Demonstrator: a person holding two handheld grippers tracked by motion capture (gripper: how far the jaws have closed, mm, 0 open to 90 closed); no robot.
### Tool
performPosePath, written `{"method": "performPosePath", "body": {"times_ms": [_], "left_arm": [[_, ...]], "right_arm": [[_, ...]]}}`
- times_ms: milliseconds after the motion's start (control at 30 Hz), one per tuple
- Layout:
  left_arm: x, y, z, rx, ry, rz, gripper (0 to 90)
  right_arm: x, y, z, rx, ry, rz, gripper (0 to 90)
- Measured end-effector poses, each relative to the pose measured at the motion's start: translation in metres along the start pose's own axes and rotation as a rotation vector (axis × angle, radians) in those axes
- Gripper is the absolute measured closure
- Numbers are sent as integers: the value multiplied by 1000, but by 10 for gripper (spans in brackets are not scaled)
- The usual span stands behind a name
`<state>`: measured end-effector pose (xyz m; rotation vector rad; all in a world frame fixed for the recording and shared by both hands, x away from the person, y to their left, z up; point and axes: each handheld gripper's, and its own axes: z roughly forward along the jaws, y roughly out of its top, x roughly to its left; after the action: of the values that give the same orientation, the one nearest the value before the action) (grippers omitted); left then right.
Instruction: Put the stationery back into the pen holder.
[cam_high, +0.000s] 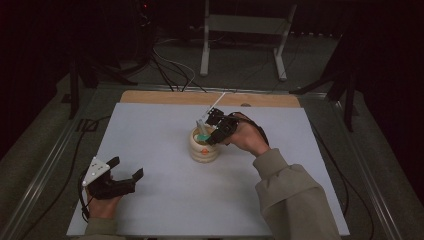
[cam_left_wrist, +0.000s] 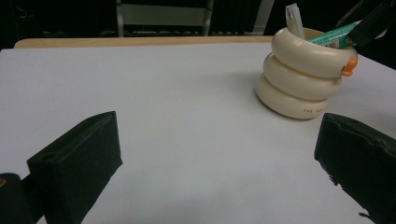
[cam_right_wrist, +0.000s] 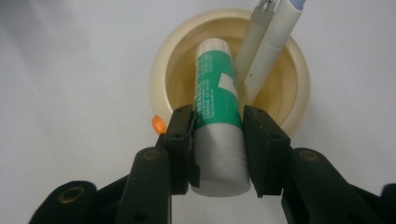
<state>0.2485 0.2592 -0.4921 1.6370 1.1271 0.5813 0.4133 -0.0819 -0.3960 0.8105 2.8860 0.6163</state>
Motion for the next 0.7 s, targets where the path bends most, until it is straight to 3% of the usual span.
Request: {"method": "performPosePath", "body": {"times_ms": [467,533,633,700], "left_arm": [[0,0,0,0,-1,-2,10],[0,0,0,-1,-1,-2,10],[0,0,0,0,-1,0,10],[0,0,0,0,-1,1,10]], "right_arm": [[2,3,1,-14,-10,10,627],[2,3,1,-20,-12,17,541],[-2,3,0,-48,21,58,388],[-3,2,-2,-76,13,60,294]]}}
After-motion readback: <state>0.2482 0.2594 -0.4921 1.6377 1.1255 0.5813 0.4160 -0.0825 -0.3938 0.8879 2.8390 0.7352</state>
